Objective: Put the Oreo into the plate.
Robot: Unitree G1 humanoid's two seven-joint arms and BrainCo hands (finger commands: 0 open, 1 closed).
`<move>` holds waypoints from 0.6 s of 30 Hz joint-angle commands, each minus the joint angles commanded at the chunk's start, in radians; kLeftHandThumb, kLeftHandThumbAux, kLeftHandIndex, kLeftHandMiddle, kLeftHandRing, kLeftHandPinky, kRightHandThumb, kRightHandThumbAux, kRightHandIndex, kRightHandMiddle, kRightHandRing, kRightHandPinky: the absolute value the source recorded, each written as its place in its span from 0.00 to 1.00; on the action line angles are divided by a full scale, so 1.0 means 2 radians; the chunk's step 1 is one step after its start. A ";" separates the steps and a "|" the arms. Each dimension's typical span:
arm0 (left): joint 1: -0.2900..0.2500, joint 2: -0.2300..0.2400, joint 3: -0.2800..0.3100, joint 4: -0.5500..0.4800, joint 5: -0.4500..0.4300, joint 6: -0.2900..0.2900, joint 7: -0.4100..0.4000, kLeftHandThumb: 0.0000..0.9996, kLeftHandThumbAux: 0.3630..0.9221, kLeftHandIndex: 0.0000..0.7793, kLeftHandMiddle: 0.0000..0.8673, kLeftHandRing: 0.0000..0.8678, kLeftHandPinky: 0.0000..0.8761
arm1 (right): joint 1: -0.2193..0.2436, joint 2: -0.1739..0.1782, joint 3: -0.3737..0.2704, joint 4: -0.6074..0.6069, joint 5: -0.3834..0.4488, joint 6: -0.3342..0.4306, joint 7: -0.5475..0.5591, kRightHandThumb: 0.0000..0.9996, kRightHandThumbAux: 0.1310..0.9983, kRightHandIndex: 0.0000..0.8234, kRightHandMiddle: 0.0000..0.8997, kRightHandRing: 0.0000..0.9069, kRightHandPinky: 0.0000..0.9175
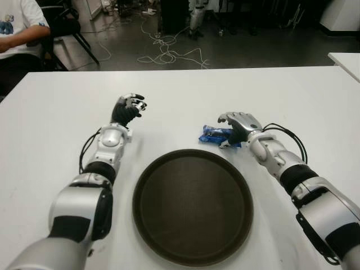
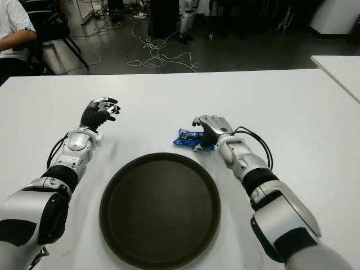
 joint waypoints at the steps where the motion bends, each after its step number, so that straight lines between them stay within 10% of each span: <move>1: 0.000 0.000 0.001 0.000 -0.001 0.000 -0.001 0.82 0.58 0.48 0.53 0.45 0.50 | -0.001 0.000 0.000 0.002 0.000 -0.001 -0.002 0.00 0.77 0.35 0.31 0.32 0.34; 18: 0.001 -0.002 0.004 0.000 -0.004 -0.003 -0.004 0.82 0.58 0.49 0.53 0.46 0.52 | -0.006 -0.001 -0.001 0.018 0.004 -0.010 -0.021 0.00 0.77 0.31 0.27 0.26 0.27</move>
